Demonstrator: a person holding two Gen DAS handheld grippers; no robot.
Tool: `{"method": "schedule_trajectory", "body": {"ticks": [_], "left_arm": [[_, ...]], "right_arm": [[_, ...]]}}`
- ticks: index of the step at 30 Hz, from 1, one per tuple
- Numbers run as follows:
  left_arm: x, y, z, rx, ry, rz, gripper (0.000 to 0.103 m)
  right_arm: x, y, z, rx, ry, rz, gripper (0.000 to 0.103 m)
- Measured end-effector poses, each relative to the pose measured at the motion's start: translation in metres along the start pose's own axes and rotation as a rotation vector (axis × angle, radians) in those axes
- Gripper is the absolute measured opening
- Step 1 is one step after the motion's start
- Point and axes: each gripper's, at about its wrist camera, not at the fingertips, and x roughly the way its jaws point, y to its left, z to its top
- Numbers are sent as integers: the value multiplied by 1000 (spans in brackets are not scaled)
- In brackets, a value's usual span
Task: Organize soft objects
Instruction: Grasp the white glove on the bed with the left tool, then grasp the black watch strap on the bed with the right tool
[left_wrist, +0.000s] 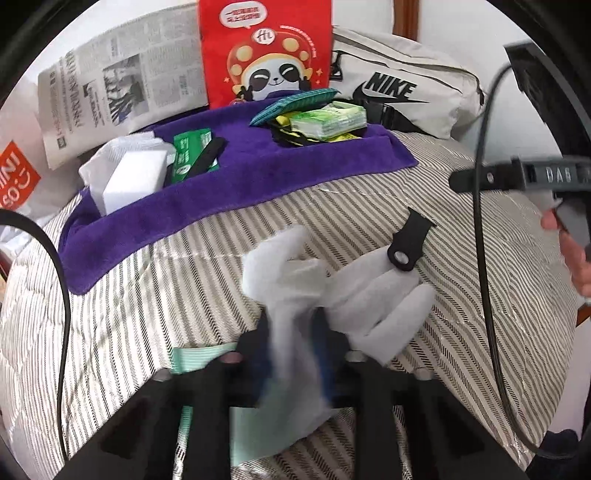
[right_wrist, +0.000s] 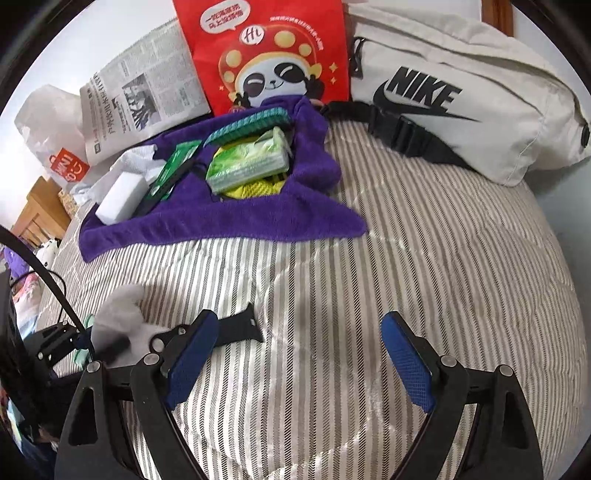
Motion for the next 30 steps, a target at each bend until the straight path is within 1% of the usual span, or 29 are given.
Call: {"method": "schedule_trajectory", "body": {"ticks": [1,2,4,6,7,11,14,17,20,22,25,27,28,30], "left_arm": [[-1,2,0,-5,3,-4,10],[-2,6,-1,-17,6,3,9],[-5,11,-2,-23,8,38,9],[-10,20,-5,-25,8,112,9],[-11,26,-7,-35,16,130,9],[-14,46,-13,-85,23,163,9],[-14,51,-14,-108,20,137,9],[-14,49,-14,-103,19,144,9],[-15,49,-16,-107,17,141,9],[-16,52,-17,-123,16,122,9],[-17,60,-17,-158,14,87,9],[-17,63,-18,-171,11,67,9],[-17,64,-19,-174,10,61,9],[-17,64,-19,-175,10,57,9]], "right_arm": [[2,2,-2,-4,4,6,89],[3,5,-3,-12,10,13,89],[6,12,-6,-37,16,22,89],[8,20,-9,-61,18,35,89],[8,24,-11,-69,20,43,89],[15,47,-18,-141,30,83,89],[21,73,-23,-242,32,103,89],[29,100,-27,-349,20,118,89],[37,121,-28,-452,1,104,89],[44,131,-26,-506,-3,104,89],[52,140,-24,-549,9,124,89],[60,145,-23,-571,14,120,89],[64,148,-23,-584,12,116,89],[64,150,-24,-588,-7,133,88]]}}
